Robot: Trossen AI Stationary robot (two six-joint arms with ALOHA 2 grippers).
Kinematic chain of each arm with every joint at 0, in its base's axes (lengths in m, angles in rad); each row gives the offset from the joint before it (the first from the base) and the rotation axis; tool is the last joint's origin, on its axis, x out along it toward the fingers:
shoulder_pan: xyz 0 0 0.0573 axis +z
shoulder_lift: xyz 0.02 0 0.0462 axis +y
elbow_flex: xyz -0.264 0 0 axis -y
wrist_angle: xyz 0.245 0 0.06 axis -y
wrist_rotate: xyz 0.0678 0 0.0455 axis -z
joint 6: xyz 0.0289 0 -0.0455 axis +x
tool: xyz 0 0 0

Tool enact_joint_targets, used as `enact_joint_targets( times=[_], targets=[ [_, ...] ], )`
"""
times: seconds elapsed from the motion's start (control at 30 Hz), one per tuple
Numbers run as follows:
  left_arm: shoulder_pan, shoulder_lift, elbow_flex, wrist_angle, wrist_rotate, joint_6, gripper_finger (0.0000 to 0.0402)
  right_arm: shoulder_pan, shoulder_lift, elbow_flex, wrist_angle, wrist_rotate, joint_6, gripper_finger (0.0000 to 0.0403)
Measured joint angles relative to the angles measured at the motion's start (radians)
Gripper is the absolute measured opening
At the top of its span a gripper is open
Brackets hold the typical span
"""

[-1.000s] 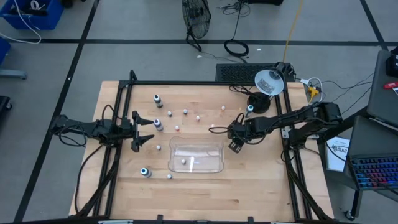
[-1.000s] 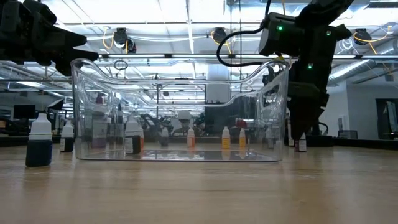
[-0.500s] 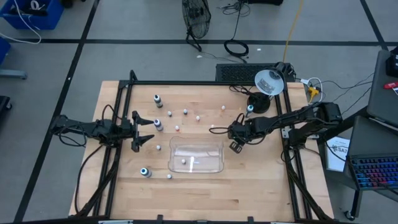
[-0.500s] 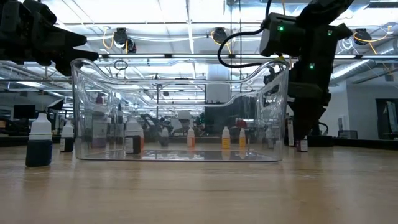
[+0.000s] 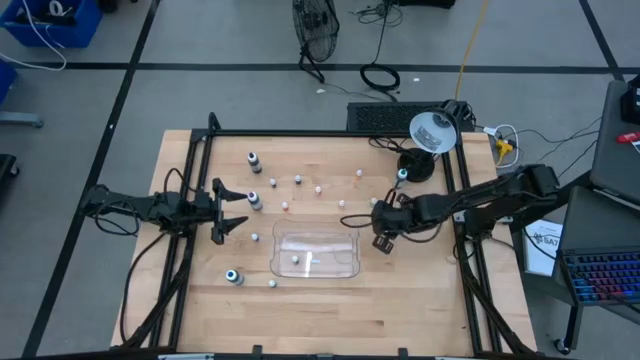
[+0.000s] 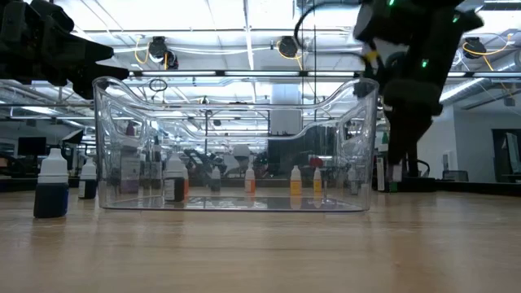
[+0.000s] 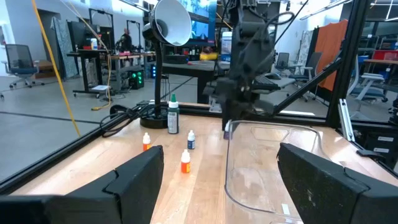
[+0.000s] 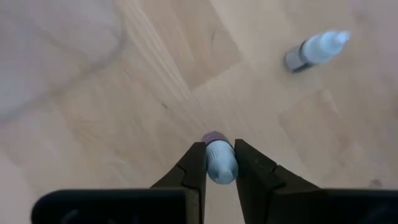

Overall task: Pick & Place food coloring
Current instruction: Put the right small purple food coloring bottle into the bin

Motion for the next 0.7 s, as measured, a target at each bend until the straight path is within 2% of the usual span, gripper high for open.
enact_joint_targets(
  times=[0.17, 0.33, 0.5, 0.63, 0.7],
  targets=[
    [0.0, 0.0, 0.0, 0.0, 0.0, 0.0, 0.031, 0.08, -0.084, 0.071, -0.001, 0.071, -0.002, 0.0045],
    [0.0, 0.0, 0.0, 0.0, 0.0, 0.0, 0.031, 0.155, -0.072, 0.273, 0.0, 0.153, -0.103, 0.0045],
    [0.0, 0.0, 0.0, 0.0, 0.0, 0.0, 0.031, 0.186, 0.088, 0.599, -0.085, 0.156, -0.251, 0.0045],
    [0.0, 0.0, 0.0, 0.0, 0.0, 0.0, 0.031, 0.178, 0.295, 0.912, -0.272, 0.151, -0.338, 0.0045],
    [0.0, 0.0, 0.0, 0.0, 0.0, 0.0, 0.031, 0.163, 0.4, 1.06, -0.369, 0.115, -0.373, 0.0045]
  ],
)
